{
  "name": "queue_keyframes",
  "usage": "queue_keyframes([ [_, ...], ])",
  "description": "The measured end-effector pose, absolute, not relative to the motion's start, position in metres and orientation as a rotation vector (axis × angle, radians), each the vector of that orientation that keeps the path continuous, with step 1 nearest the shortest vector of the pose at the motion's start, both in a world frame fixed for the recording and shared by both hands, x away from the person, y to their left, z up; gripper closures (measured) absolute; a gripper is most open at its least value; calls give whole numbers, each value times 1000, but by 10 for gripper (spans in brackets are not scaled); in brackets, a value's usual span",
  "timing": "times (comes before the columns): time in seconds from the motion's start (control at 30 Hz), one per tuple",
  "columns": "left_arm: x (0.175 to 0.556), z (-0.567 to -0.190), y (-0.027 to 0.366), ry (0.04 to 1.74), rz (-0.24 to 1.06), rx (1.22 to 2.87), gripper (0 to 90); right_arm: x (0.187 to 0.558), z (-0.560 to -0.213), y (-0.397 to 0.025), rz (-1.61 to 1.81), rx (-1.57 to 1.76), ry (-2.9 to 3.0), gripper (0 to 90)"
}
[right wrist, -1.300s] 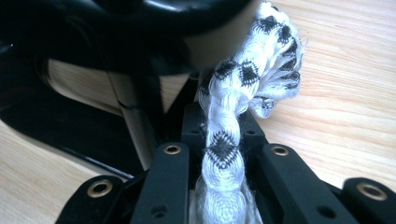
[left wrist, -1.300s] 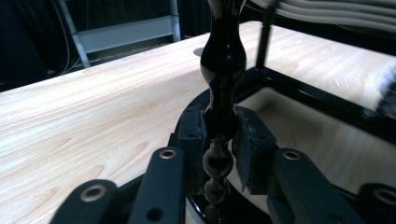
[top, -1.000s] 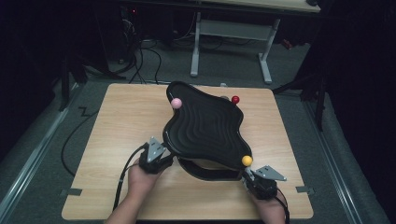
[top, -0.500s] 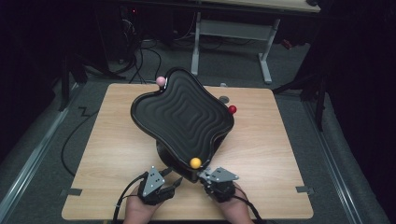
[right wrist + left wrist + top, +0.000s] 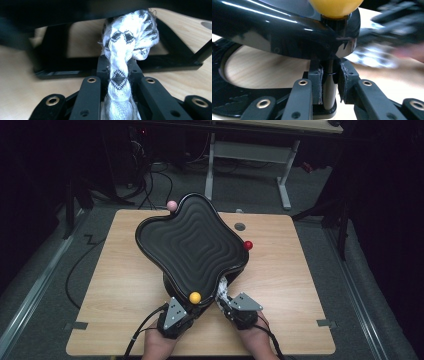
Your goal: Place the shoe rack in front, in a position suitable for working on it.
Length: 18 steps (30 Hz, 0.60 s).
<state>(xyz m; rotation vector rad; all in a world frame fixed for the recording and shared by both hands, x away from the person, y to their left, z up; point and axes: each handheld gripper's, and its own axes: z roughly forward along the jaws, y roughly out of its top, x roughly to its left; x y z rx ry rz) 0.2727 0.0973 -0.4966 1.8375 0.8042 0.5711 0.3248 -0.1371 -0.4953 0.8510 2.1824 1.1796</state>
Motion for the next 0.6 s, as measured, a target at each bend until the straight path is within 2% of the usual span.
queue_keyframes([
  [0.3,239,-496,106,779,562,1861,745,350,-505,-115,1128,818,2210,780],
  [0.6,246,-496,127,828,641,1857,740,351,-512,-107,1086,861,2280,796],
])
